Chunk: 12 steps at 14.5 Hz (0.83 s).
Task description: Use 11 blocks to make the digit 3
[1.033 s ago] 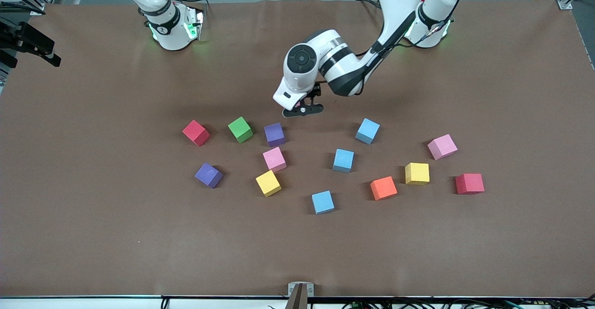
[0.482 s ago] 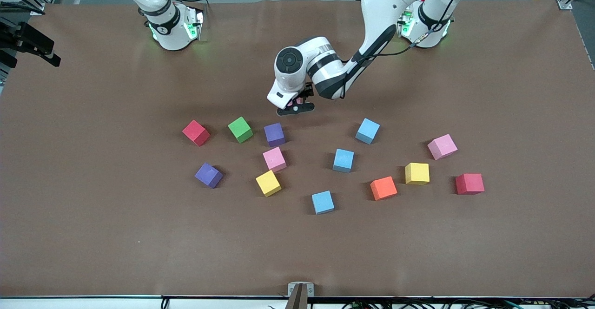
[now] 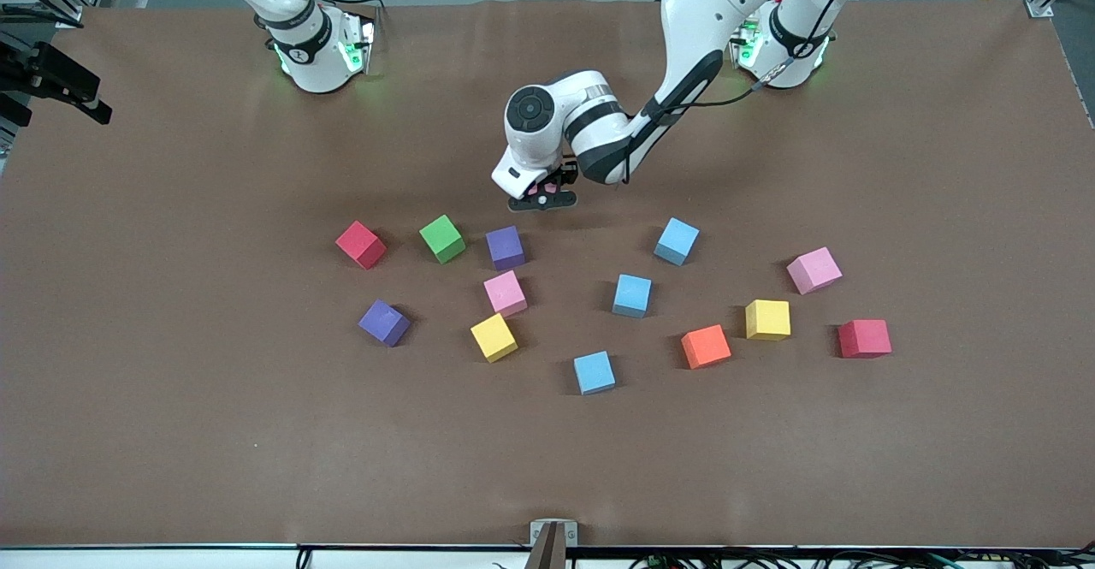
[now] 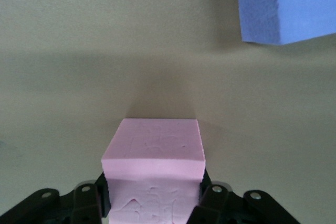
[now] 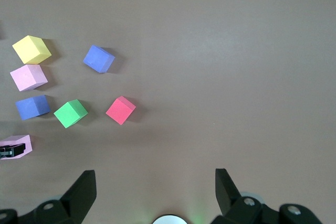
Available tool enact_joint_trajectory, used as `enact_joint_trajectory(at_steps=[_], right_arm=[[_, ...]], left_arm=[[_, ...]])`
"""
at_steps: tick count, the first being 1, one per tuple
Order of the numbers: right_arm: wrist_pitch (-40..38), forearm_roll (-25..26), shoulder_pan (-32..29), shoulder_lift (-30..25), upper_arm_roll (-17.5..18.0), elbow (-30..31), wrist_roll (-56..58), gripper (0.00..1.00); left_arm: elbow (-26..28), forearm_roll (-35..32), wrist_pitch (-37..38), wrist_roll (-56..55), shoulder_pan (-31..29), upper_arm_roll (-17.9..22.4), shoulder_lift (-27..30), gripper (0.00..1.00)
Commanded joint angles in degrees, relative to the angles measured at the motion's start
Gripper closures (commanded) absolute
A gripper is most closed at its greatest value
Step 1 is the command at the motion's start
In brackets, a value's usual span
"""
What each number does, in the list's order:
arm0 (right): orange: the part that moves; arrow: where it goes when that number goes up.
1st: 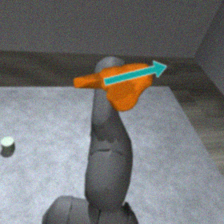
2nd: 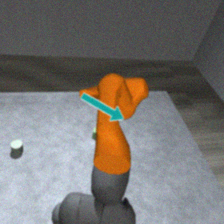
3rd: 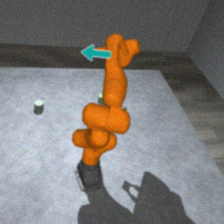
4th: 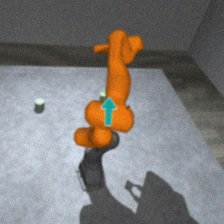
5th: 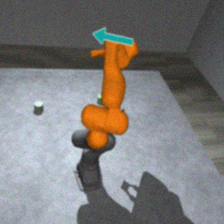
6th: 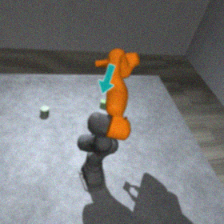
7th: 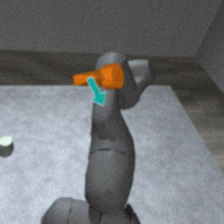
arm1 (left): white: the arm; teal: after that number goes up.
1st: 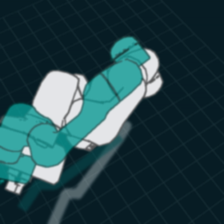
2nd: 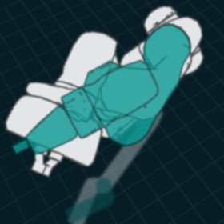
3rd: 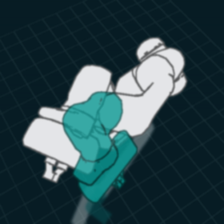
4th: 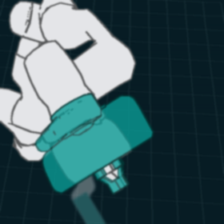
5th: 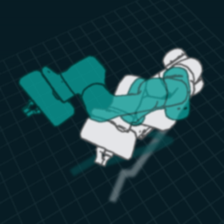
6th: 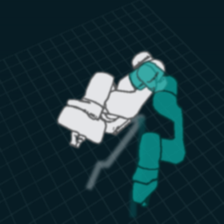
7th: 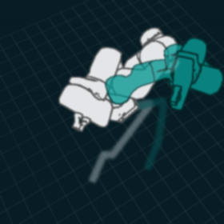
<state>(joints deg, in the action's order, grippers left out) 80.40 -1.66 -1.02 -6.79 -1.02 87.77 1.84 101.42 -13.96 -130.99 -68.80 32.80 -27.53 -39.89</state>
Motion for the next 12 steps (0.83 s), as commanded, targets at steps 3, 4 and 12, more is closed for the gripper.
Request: enact_joint_trajectory(at_steps=[3, 4, 12], right_arm=[[0.11, -0.36, -1.18, -0.06, 0.76, 0.12, 0.54, 0.00], [0.20, -0.36, -1.18, -0.06, 0.76, 0.12, 0.54, 0.00], [0.11, -0.36, -1.18, -0.06, 0.76, 0.21, 0.54, 0.00]], left_arm=[[6.77, -1.34, -1.98, 2.87, -1.95, -0.06, 4.12, 0.61], [7.73, -1.34, -2.86, 3.05, -2.04, -0.06, 4.55, 0.61], [9.23, -1.34, -3.74, 5.16, -1.86, -0.77, 4.91, 0.44]])
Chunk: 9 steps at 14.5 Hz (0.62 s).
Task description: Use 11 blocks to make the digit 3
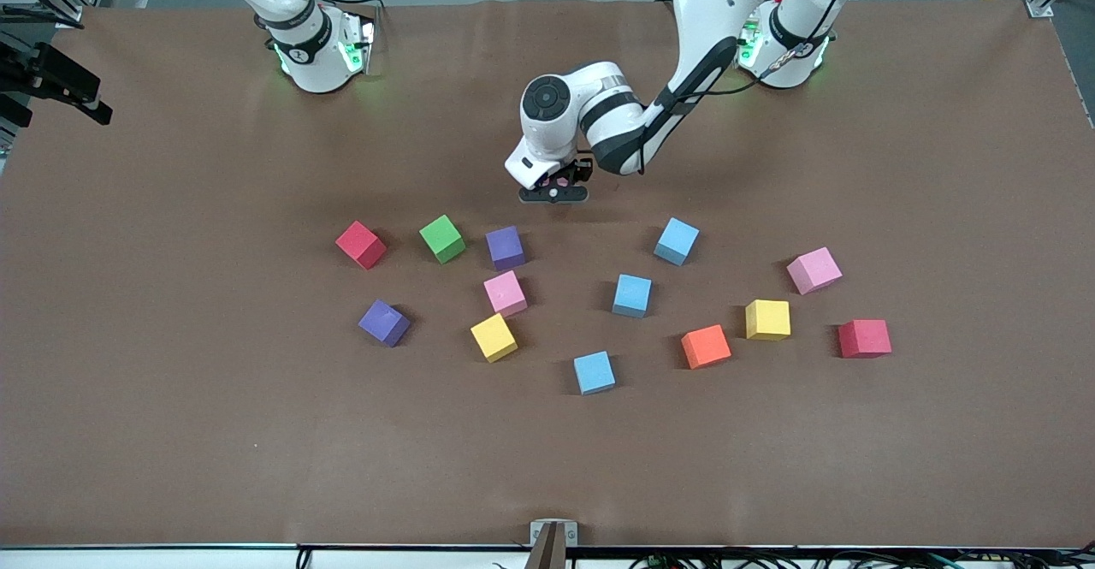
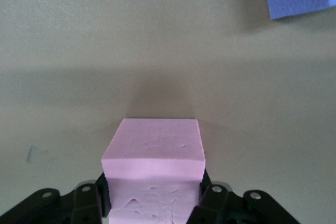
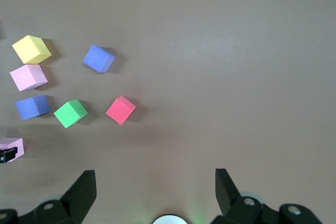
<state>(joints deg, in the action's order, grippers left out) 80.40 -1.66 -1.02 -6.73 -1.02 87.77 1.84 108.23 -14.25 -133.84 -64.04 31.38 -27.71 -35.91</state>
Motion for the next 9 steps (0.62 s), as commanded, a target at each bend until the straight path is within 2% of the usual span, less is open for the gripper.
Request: enact_joint_trajectory(at_steps=[1, 2, 5, 9], right_arm=[[0.11, -0.36, -1.18, -0.13, 0.76, 0.21, 0.54, 0.00], [0.11, -0.36, -1.09, -0.13, 0.76, 0.21, 0.54, 0.00], [0.11, -0.36, -1.09, -0.13, 0.76, 0.21, 0.54, 0.00], [0.20, -0.36, -1.18, -0.13, 0.76, 0.21, 0.54, 0.00]], left_arm=[[2.34, -0.87, -0.90, -0.38, -0.45, -0.59, 0.93, 0.21], [2.25, -0.69, -0.90, -1.17, -0.53, -0.59, 0.84, 0.01], [0.93, -0.34, -0.55, -4.68, -0.54, -0.68, 1.19, 0.00], [1.63, -0.34, -0.02, -7.77, -0.45, -0.77, 5.31, 0.00]])
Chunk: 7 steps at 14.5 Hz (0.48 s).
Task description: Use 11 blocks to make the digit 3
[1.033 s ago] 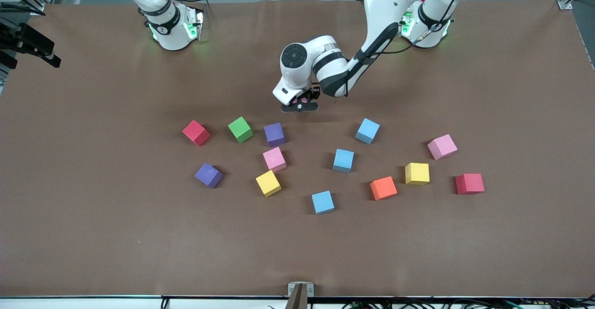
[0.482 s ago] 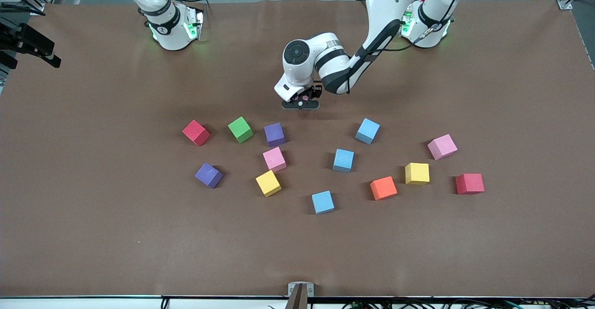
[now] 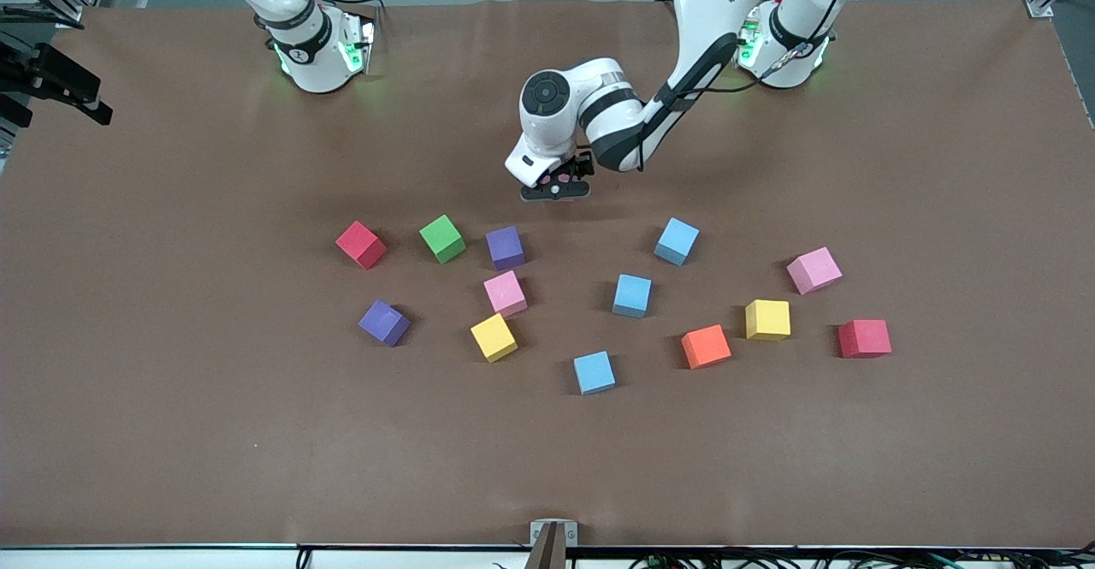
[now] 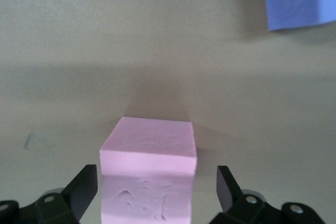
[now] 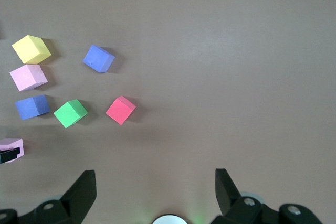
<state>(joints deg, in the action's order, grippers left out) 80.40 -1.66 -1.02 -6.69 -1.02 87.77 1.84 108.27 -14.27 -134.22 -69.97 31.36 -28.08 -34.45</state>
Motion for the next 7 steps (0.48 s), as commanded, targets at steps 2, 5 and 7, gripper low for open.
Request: enact_joint_trajectory(at_steps=[2, 5, 7], right_arm=[[0.20, -0.36, -1.18, -0.16, 0.76, 0.21, 0.53, 0.00], [0.11, -0.36, -1.09, 0.01, 0.76, 0.21, 0.53, 0.00], [0.11, -0.36, -1.00, 0.01, 0.76, 0.21, 0.53, 0.00]], left_arm=[[1.51, -0.24, 1.85, -2.01, -0.60, -0.39, 5.44, 0.00], [1.59, 0.20, 2.39, -4.82, -2.17, -0.39, 9.56, 0.00], [1.33, 0.20, 3.44, -2.38, -5.41, -0.39, 11.24, 0.00]])
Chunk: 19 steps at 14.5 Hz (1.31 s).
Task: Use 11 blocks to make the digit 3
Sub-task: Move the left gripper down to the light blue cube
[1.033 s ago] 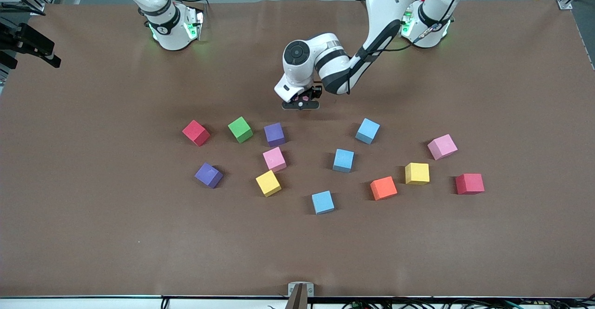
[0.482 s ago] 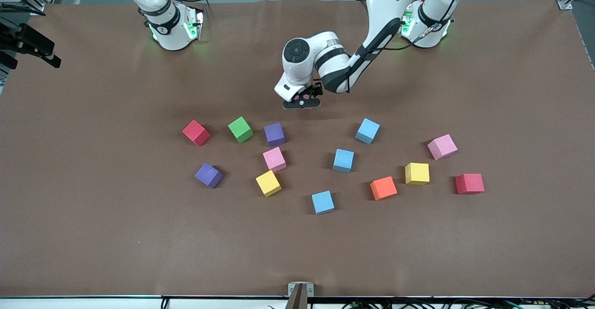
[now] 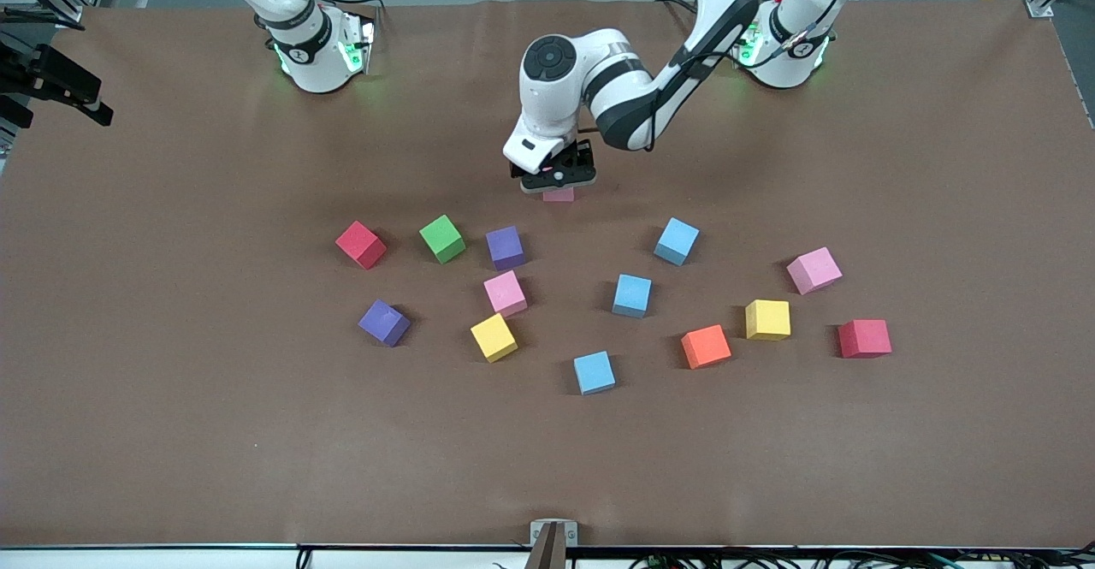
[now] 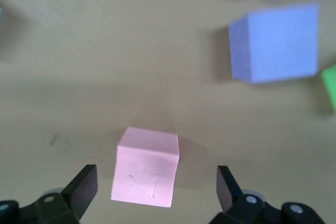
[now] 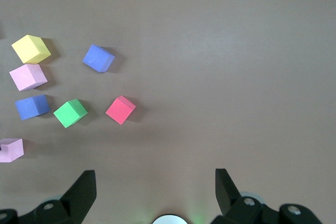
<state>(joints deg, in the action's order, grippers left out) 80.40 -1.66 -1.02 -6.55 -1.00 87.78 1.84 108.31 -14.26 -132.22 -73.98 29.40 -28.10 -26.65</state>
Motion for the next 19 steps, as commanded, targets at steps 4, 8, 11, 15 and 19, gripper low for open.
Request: enact_joint_trajectory(at_steps=[4, 8, 11, 15, 19], right_arm=[[0.11, -0.45, -1.00, -0.13, 0.74, 0.11, 0.53, 0.00], [0.20, -0.36, -1.18, -0.13, 0.74, 0.11, 0.53, 0.00], [-0.06, -0.36, -1.18, -0.13, 0.74, 0.11, -0.08, 0.00], [-0.33, -0.28, -1.09, -0.22, 0.74, 0.11, -0.08, 0.00], [0.02, 2.44, -0.74, -0.22, 1.09, 0.20, 0.27, 0.00]], left_arm=[[-0.73, 0.20, 1.61, 10.32, -10.92, -0.29, 3.10, 0.00], [-1.96, 0.20, 2.14, 23.23, -18.57, -0.29, 2.66, 0.02], [-3.89, 0.11, 2.14, 33.78, -22.36, -0.11, -0.49, 0.02], [-6.79, 0.28, 2.14, 42.95, -23.51, 0.33, -5.15, 0.01], [-11.19, 1.95, 2.14, 39.98, -22.81, 0.24, -10.25, 0.01]])
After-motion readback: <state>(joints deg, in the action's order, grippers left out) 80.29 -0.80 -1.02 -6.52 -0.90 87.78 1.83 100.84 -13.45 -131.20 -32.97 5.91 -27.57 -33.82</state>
